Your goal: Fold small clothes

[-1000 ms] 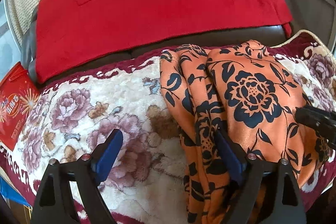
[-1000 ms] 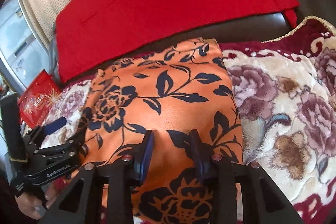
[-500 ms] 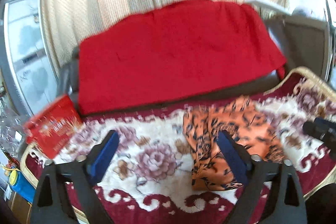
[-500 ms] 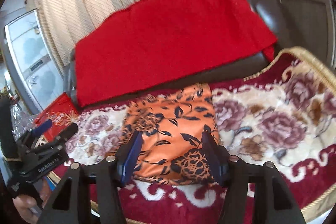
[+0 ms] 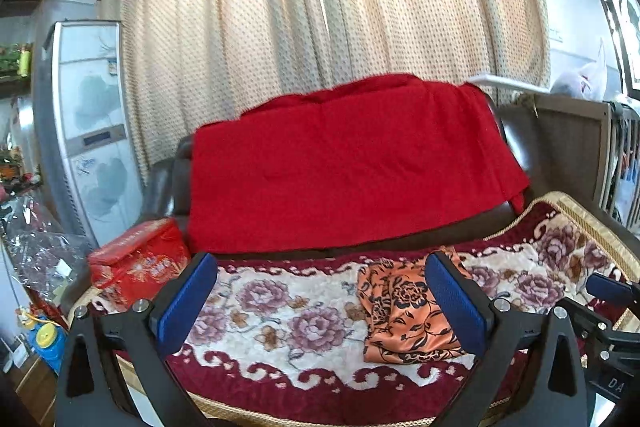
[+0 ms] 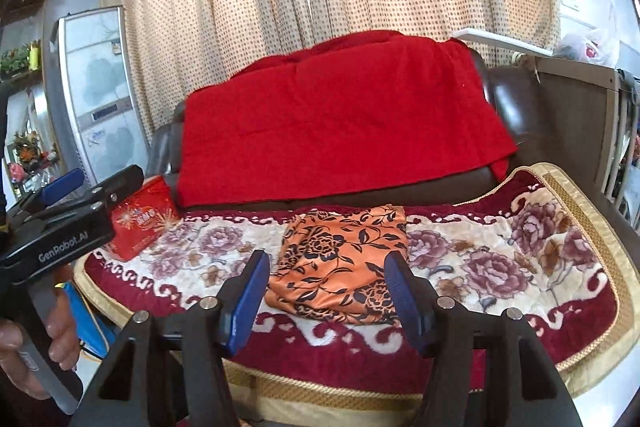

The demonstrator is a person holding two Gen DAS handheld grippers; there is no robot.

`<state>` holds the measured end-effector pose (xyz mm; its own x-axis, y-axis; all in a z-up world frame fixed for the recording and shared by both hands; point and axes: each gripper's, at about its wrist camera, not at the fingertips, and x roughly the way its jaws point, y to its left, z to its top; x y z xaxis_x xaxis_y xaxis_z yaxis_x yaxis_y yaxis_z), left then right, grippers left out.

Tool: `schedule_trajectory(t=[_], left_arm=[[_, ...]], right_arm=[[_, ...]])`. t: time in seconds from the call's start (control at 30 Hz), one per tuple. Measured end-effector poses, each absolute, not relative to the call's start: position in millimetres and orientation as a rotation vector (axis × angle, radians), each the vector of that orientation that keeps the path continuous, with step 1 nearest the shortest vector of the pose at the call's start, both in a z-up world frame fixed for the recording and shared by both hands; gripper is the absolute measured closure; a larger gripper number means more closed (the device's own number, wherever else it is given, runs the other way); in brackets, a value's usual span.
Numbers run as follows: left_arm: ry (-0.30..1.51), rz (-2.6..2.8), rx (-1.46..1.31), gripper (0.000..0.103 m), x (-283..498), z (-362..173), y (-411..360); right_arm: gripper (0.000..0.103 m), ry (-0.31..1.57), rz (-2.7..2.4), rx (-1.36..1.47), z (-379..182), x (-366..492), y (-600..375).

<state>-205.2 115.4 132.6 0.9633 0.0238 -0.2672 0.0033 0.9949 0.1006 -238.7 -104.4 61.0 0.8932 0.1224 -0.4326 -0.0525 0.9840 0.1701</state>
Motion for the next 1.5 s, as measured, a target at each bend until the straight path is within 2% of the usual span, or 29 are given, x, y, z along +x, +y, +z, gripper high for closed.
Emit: schedule_trajectory(t=[0.43,1.5], left_arm=[[0.172,0.044,0.065,0.000,-255.7,170.3,133.9],[0.104,0.064,0.057,0.000,-285.3,189.3,147.7]], right_arm=[[0.037,0.366,0.075,0.142,105.7,-288.1,-99.8],[0.037,0.332,0.106,0.144,123.5,-306.7,-89.3]])
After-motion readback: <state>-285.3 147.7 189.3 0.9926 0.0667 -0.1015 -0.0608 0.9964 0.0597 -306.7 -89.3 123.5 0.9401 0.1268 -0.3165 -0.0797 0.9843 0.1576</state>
